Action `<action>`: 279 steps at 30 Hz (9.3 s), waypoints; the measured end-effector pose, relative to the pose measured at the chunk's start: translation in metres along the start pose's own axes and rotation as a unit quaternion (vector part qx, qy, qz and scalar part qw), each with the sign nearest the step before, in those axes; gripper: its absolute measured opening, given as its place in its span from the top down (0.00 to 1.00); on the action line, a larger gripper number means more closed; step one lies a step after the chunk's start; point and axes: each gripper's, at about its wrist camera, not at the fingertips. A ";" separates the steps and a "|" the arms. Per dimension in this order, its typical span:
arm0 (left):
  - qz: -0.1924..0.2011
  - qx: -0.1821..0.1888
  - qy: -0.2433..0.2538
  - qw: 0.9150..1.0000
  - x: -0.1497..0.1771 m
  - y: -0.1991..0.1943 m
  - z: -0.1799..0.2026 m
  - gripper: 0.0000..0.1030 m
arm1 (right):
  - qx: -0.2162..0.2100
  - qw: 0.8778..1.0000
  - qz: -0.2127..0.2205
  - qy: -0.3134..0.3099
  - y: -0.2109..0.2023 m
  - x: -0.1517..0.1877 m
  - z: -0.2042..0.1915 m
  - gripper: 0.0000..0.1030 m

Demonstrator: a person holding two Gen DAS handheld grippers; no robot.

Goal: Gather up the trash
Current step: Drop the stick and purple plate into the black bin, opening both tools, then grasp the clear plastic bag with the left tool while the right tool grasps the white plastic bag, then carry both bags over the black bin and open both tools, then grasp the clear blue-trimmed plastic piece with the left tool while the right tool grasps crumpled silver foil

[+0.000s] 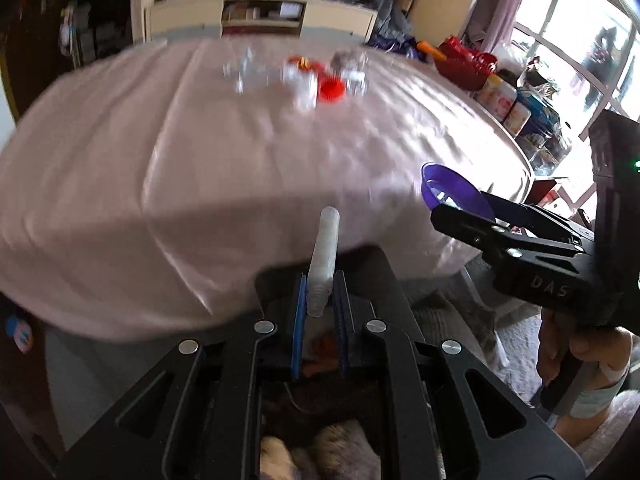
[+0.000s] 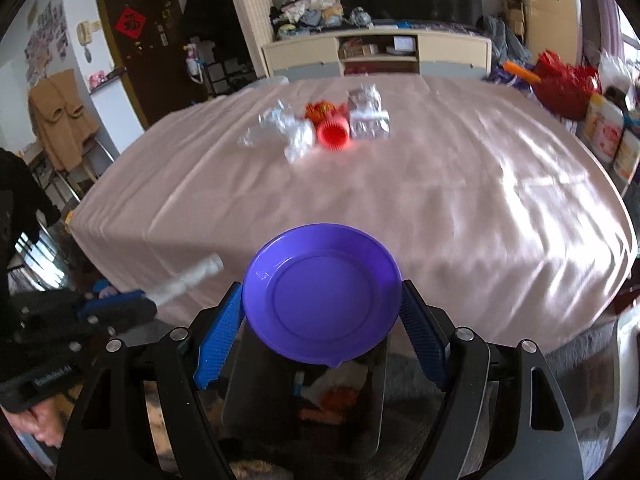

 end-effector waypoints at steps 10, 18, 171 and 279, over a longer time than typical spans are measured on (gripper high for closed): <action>-0.053 -0.007 -0.034 0.998 0.050 0.046 -0.007 0.89 | -0.025 0.995 -0.084 0.043 0.037 0.052 0.004 0.24; -0.082 -0.030 -0.022 0.996 0.056 0.071 -0.016 0.89 | -0.017 0.991 -0.124 0.050 0.063 0.062 0.006 0.24; -0.075 0.019 -0.023 0.997 0.053 0.057 0.013 0.55 | -0.028 0.997 -0.070 0.026 0.030 0.052 0.008 0.93; 0.035 -0.034 0.010 0.999 -0.276 0.169 -0.042 0.58 | 0.024 0.999 0.028 0.007 0.142 -0.183 0.095 0.67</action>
Point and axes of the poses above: each gripper's, at about its wrist camera, not at the fingertips, and y roughly the way its jaws point, z to its right, x to its underside, and after that the axes turned 13 degrees about -y, right-handed
